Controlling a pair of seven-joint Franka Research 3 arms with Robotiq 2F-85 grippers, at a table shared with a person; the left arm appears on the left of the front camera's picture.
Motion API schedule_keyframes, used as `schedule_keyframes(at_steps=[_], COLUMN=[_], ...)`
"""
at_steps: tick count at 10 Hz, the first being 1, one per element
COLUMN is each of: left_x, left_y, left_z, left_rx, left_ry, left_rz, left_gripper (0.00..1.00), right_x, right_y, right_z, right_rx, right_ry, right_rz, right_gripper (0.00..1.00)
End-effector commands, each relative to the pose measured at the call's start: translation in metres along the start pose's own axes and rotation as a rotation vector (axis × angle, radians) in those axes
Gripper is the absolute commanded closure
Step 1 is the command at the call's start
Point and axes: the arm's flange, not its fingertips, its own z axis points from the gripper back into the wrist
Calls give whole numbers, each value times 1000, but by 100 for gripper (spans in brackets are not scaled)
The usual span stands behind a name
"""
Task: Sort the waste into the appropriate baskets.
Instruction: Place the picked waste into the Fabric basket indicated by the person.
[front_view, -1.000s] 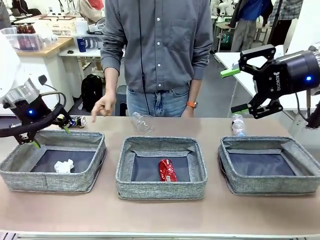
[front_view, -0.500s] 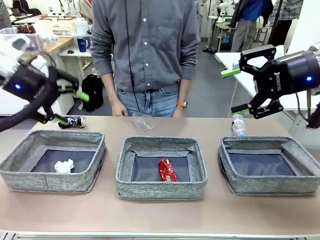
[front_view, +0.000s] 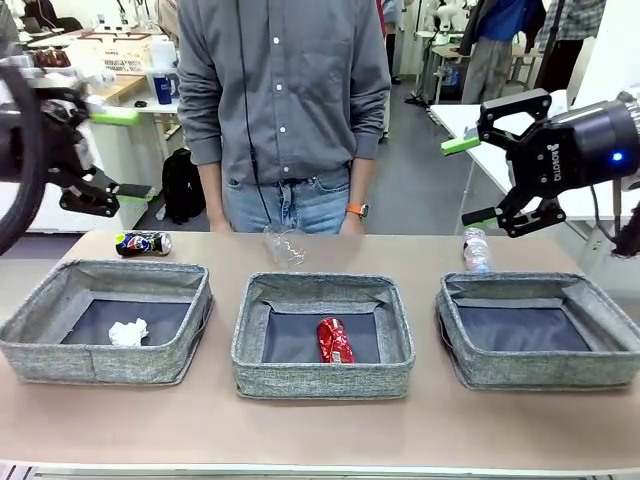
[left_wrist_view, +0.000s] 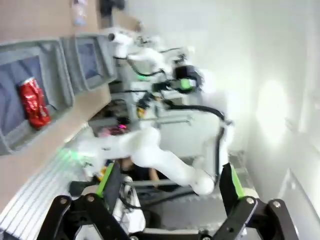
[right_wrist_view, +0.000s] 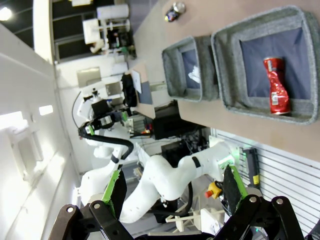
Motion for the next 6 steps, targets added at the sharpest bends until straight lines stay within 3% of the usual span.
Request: schedule_keyframes(at_steps=[1, 2, 6], left_x=[13, 0, 0], left_y=[28, 0, 0], left_z=[6, 0, 0], left_rx=[-45, 0, 0], left_ry=[86, 0, 0], left_rz=[128, 0, 0], left_gripper=[0, 0, 0], right_x=[2, 2, 2], right_y=[1, 1, 1], right_z=[-3, -3, -3], right_rx=[30, 30, 30], right_ry=[2, 2, 2], right_rz=[21, 21, 21], right_gripper=[0, 0, 0])
